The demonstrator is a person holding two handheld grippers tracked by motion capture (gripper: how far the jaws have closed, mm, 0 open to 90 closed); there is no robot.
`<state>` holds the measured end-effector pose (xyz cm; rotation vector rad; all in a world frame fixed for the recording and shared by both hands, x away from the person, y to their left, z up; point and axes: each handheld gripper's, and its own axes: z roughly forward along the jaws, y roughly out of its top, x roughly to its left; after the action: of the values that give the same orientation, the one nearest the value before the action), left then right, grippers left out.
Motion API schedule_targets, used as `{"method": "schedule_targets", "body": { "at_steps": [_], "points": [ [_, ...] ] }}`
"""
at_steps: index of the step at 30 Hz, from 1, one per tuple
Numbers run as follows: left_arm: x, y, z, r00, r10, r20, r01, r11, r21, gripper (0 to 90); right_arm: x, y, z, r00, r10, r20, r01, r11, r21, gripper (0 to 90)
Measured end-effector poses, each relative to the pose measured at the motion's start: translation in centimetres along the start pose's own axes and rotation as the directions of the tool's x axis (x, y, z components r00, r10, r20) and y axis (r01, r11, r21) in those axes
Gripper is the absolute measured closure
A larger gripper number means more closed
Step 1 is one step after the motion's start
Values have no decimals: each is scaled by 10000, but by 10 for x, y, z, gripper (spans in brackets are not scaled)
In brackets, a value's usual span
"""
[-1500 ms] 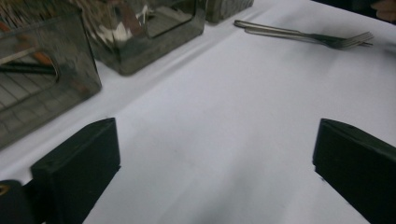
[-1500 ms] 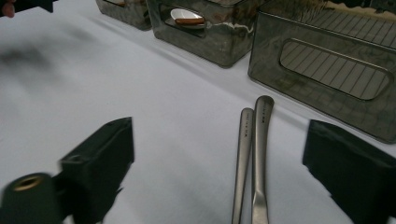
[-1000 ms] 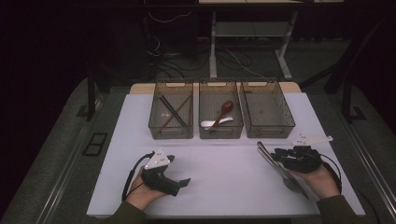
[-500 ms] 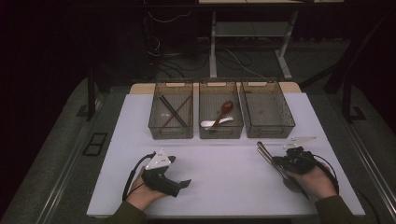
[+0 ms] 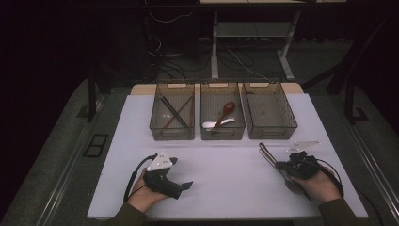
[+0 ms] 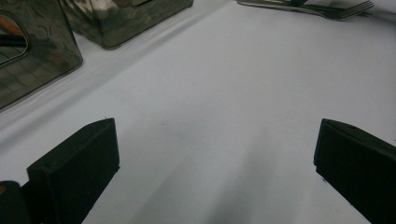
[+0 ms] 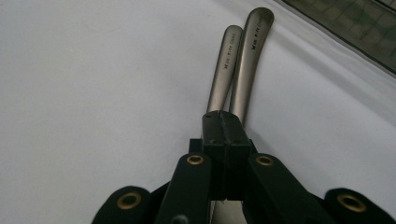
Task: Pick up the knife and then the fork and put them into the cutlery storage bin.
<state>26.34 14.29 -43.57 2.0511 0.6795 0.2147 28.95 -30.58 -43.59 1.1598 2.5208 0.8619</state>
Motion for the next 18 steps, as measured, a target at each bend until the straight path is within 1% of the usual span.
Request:
{"method": "schedule_targets", "body": {
  "at_steps": [1,3,4,9,11,14,17,18],
  "points": [
    [0,0,0,10000,-2,5,2,10000,0,0,1,0,1,10000,-12,-45,12,10000,14,894],
    [0,0,0,10000,4,-3,-4,10000,-6,0,3,0,5,9997,-128,-188,132,9996,239,893],
    [0,0,0,10000,-9,-4,9,10000,-22,0,5,0,6,9998,-201,-94,202,9996,202,894],
    [0,0,0,10000,1,-7,-1,10000,-11,0,5,3,8,9997,-225,-138,227,9996,171,893],
    [0,0,0,10000,1,4,-1,10000,-8,0,6,6,10,9996,-261,-82,262,9996,134,893],
    [0,0,0,10000,-6,-1,6,10000,12,0,5,12,14,9996,-217,175,216,9998,25,894],
    [-1,0,0,10000,11,0,-11,10000,23,0,5,17,19,9995,-137,297,138,9999,-33,894],
    [-1,0,0,10000,20,7,-20,10000,36,0,5,18,20,9994,-198,301,201,9998,-86,894]
  ]
}}
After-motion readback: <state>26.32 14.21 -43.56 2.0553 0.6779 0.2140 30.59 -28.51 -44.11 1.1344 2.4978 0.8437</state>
